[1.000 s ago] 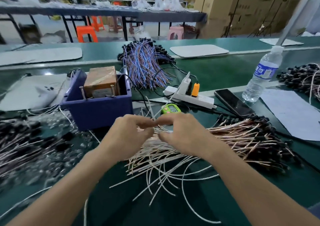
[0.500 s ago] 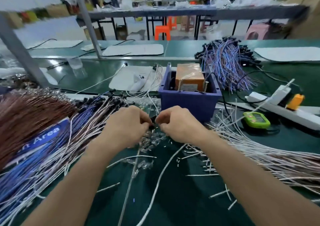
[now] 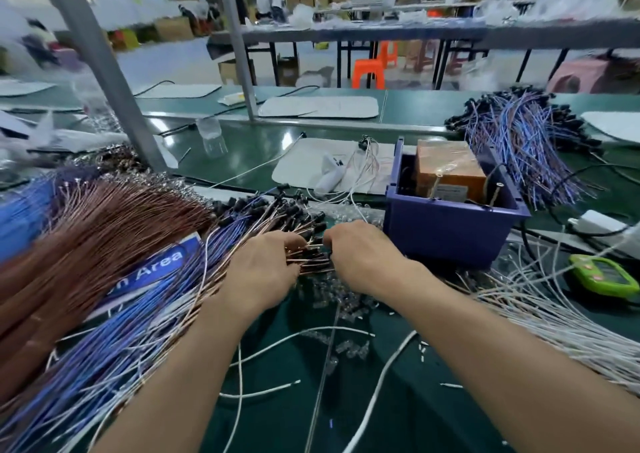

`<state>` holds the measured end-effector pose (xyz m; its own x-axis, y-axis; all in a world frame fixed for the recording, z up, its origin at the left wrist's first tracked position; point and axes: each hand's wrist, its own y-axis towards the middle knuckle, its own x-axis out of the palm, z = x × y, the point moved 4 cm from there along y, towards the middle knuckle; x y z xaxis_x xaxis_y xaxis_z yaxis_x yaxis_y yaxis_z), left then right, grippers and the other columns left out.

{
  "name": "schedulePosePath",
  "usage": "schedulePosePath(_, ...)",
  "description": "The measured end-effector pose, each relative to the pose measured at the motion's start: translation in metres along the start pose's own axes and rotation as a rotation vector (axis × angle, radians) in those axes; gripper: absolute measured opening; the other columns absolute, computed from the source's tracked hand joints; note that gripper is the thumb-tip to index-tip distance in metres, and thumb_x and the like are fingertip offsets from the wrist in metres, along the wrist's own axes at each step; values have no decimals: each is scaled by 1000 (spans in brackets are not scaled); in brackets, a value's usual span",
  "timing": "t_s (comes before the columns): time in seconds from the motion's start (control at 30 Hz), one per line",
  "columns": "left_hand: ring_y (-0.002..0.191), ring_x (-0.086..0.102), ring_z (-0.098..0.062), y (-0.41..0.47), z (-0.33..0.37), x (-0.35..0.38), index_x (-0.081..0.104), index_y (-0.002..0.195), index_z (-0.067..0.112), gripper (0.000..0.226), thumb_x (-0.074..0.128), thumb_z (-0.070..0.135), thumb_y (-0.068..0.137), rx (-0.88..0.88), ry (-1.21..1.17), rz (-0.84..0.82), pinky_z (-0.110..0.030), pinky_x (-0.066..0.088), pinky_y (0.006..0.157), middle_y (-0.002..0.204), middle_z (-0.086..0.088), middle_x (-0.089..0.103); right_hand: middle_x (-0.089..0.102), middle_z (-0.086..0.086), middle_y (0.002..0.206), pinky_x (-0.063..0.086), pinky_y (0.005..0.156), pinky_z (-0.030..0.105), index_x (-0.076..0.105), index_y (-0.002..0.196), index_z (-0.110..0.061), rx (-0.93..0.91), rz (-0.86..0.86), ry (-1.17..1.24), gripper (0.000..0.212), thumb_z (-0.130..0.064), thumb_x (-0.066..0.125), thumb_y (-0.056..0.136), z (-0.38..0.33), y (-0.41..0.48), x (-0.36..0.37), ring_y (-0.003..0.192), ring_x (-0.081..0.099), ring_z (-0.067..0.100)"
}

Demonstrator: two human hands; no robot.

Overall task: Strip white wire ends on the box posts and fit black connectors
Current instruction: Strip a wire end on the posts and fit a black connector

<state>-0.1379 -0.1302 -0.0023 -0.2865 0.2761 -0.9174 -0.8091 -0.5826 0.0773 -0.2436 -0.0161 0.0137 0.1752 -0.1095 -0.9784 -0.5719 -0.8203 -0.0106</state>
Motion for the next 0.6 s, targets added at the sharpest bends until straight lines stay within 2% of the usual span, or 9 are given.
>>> schedulePosePath(0.07, 110, 65, -16, 2, 0, 2, 72, 120, 35, 32, 67, 22, 91, -6, -46, 22, -37, 51, 102, 120, 10, 72, 67, 9, 95, 50, 74, 36, 68, 97, -13, 30, -18, 11, 19, -3, 54, 88, -3, 3, 3, 91, 62, 33)
schedulePosePath(0.17, 106, 65, -14, 0, -2, 4, 75, 115, 33, 23, 67, 27, 94, -16, -124, 73, -34, 51, 100, 115, 11, 73, 67, 8, 99, 56, 84, 40, 65, 96, -16, 127, -39, 175, 14, -7, 58, 87, 4, 4, 6, 94, 62, 31)
schedulePosePath(0.27, 109, 63, -11, -9, -5, 4, 74, 118, 33, 31, 75, 29, 87, 10, -201, 142, -28, 47, 101, 117, 12, 72, 63, 1, 86, 54, 73, 42, 52, 92, -25, 115, 71, 295, 17, -9, 55, 92, 9, 0, 2, 80, 60, 25)
schedulePosePath(0.37, 111, 61, -5, -18, -2, 0, 73, 124, 32, 38, 78, 26, 87, 65, -274, 237, -19, 40, 99, 119, 14, 71, 63, -3, 72, 49, 58, 37, 54, 91, -30, 51, 210, 390, 12, -23, 54, 100, 11, -8, -8, 63, 58, 18)
schedulePosePath(0.43, 96, 68, 0, -18, 2, -4, 75, 119, 37, 31, 76, 26, 90, 66, -373, 233, -20, 51, 89, 105, 20, 75, 62, -3, 66, 43, 49, 30, 58, 88, -32, 43, 255, 475, 16, -26, 51, 102, 14, -16, -14, 52, 54, 10)
schedulePosePath(0.47, 83, 70, 0, -18, 4, -7, 77, 112, 41, 26, 76, 26, 91, 59, -444, 209, -21, 56, 76, 93, 22, 76, 61, -3, 64, 40, 45, 25, 58, 86, -32, 43, 275, 501, 18, -25, 51, 102, 17, -22, -17, 49, 52, 8)
schedulePosePath(0.53, 67, 70, -9, -15, 8, -13, 78, 98, 49, 26, 77, 25, 91, 70, -562, 139, -30, 57, 58, 76, 19, 75, 61, -4, 61, 40, 41, 23, 60, 83, -32, 42, 294, 543, 20, -25, 53, 101, 24, -40, -21, 49, 52, 6)
schedulePosePath(0.6, 58, 67, -7, -13, 13, -21, 77, 90, 53, 29, 80, 24, 89, 114, -588, 76, -28, 53, 52, 71, 16, 75, 65, -10, 65, 41, 43, 21, 62, 80, -34, 45, 289, 570, 23, -24, 56, 100, 34, -61, -24, 49, 53, 5)
